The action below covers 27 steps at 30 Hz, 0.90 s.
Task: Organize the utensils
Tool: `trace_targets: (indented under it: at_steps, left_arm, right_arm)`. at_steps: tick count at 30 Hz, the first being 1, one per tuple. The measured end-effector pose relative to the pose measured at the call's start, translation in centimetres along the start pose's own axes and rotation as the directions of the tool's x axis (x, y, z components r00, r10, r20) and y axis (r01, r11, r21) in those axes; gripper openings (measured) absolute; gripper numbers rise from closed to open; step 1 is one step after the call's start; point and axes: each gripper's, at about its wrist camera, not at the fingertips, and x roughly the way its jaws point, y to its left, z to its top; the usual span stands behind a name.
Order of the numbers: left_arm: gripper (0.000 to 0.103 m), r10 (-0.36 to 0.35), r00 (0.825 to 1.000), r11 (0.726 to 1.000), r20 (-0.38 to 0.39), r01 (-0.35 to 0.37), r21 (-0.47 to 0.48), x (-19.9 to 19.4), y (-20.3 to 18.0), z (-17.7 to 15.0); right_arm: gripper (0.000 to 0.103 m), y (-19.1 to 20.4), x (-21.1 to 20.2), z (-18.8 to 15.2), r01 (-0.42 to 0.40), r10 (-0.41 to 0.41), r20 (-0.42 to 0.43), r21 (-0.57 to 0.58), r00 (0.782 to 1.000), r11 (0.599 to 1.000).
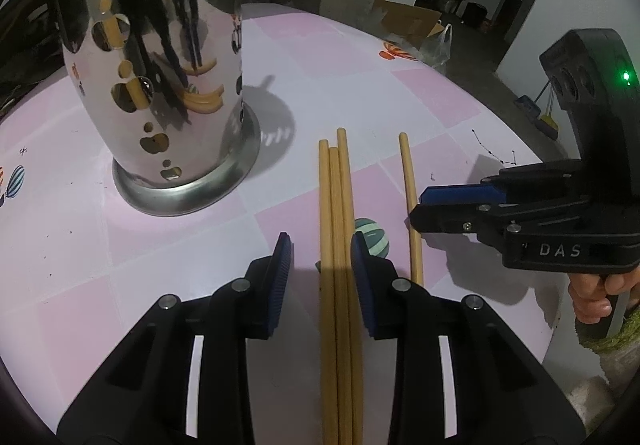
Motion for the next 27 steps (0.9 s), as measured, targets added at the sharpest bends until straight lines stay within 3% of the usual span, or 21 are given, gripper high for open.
trace_targets:
  at_steps: [15, 27]
  left_arm:
    - [0.030, 0.086, 0.996, 0.994, -0.033, -0.083, 0.069, 1.0, -0.8, 0.8]
    - [0.030, 0.086, 0.996, 0.995, -0.038, -0.084, 0.048, 0.4, -0.3, 0.8]
  right_arm:
    - [0.020, -0.3, -0.1, 0.0, -0.020, 0.020, 0.006, 0.004, 1.000, 1.000]
    - [0.020, -0.3, -0.1, 0.0, -0.024, 0.024, 0.007, 0.007, 1.000, 1.000]
